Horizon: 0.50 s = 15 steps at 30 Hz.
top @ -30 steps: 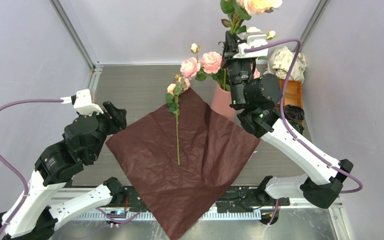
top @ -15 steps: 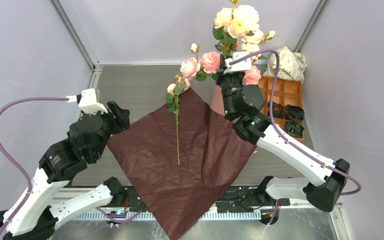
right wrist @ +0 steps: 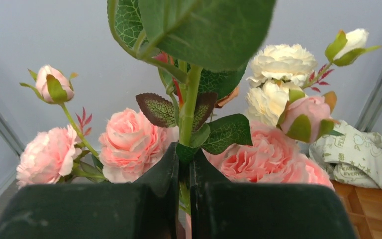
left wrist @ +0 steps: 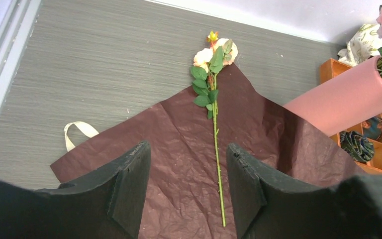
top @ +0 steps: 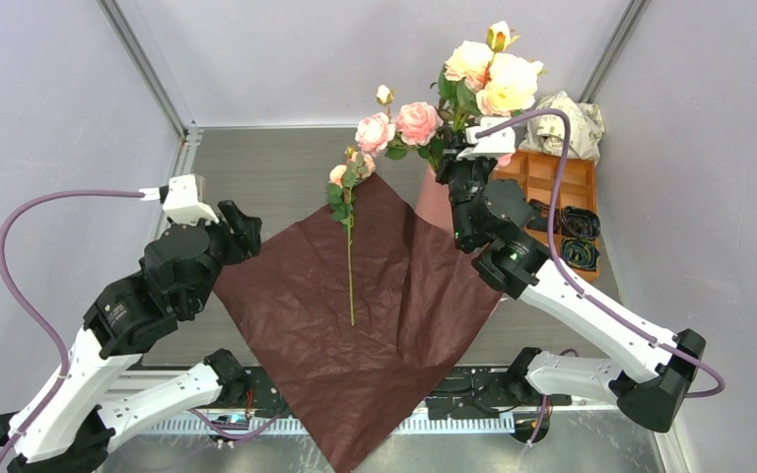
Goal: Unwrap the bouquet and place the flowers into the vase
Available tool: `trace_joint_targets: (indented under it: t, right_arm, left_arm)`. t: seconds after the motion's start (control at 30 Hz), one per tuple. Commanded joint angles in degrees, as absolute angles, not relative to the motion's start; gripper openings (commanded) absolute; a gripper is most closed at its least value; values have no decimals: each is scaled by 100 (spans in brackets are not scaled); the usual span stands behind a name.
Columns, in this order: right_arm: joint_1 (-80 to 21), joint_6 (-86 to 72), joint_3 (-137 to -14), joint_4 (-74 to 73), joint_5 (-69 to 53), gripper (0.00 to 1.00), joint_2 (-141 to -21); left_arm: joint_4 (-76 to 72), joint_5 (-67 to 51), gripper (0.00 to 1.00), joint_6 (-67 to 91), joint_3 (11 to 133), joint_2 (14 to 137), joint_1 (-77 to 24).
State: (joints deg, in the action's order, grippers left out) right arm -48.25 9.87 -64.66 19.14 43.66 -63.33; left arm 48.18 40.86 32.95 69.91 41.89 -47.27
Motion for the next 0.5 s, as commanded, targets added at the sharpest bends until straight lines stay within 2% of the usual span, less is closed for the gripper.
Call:
trace_joint_targets:
  t: [0.0, 0.3, 0.37, 0.47]
  right_arm:
    - [-4842, 530, -6418, 1250, 4575, 9, -6282]
    - [-4838, -164, -6611, 51, 4566, 18, -6492]
    - [-4843, -384, -6650, -359, 4491, 26, -6460]
    - [-4843, -709, -6908, -1036, 4278, 45, -6422]
  left_arm:
    - [4398, 4019, 57, 3393, 6958, 4219, -4746]
    - [4359, 3955, 57, 3433, 6913, 4214, -4746]
    - [4343, 3959, 57, 3434, 6889, 4210, -4747]
    - [4307, 3972, 58, 3419, 6857, 4231, -4746]
